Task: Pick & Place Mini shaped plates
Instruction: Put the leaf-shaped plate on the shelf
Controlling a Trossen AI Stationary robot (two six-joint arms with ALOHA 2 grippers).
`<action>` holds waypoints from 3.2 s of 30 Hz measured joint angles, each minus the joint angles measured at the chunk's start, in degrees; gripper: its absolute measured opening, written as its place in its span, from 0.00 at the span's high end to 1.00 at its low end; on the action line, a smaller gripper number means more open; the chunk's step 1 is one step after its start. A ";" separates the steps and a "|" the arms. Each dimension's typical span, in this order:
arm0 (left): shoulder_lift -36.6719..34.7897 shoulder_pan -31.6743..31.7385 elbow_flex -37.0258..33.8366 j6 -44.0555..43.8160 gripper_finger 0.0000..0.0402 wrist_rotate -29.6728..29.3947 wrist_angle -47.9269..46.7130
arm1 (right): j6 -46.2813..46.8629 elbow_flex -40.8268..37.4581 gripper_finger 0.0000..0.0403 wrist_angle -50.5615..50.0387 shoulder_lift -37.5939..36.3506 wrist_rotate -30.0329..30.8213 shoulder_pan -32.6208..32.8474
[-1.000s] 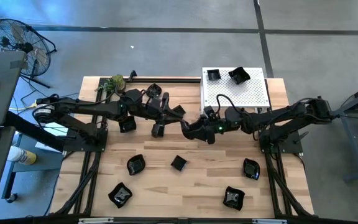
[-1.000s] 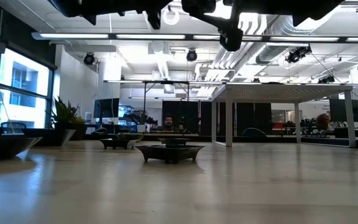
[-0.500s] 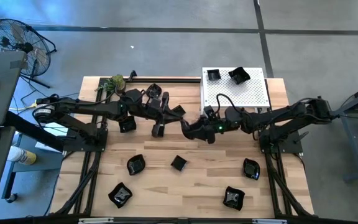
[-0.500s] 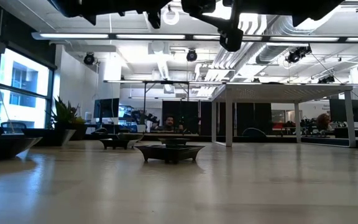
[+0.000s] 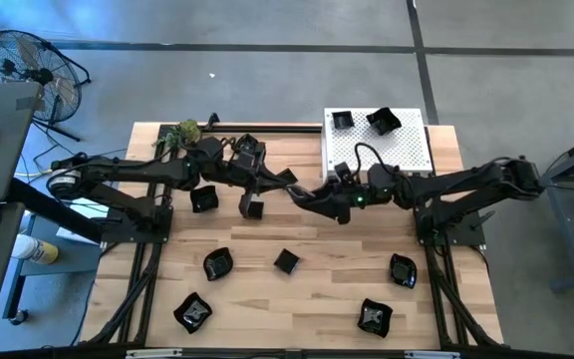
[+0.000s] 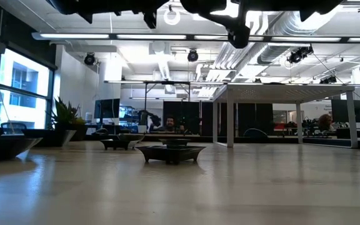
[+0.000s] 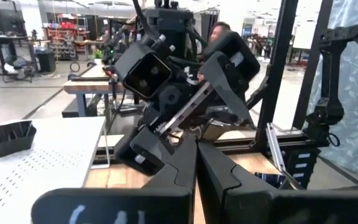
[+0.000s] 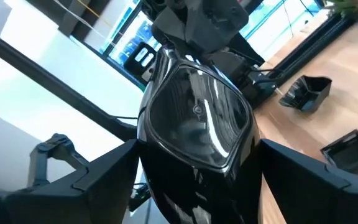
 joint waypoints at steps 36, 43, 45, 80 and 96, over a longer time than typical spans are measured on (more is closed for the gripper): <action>-6.71 6.58 0.04 -34.90 1.00 -18.91 -19.09 | -15.18 8.43 0.51 -30.18 -5.02 19.18 -2.09; -6.67 6.56 0.04 -41.94 1.00 -24.53 -19.42 | -20.03 22.48 0.51 -40.14 3.46 26.18 -0.64; -6.67 6.58 0.04 -42.16 1.00 -25.88 -19.23 | -20.93 25.52 0.46 -41.91 5.98 28.79 -0.32; -6.65 6.58 0.04 -40.50 1.00 -26.37 -18.79 | -25.16 30.94 0.88 -39.73 10.45 36.39 -0.23; -6.65 6.58 0.04 -38.98 1.00 -26.47 -17.76 | -24.37 30.92 0.82 -39.71 11.20 35.83 -1.52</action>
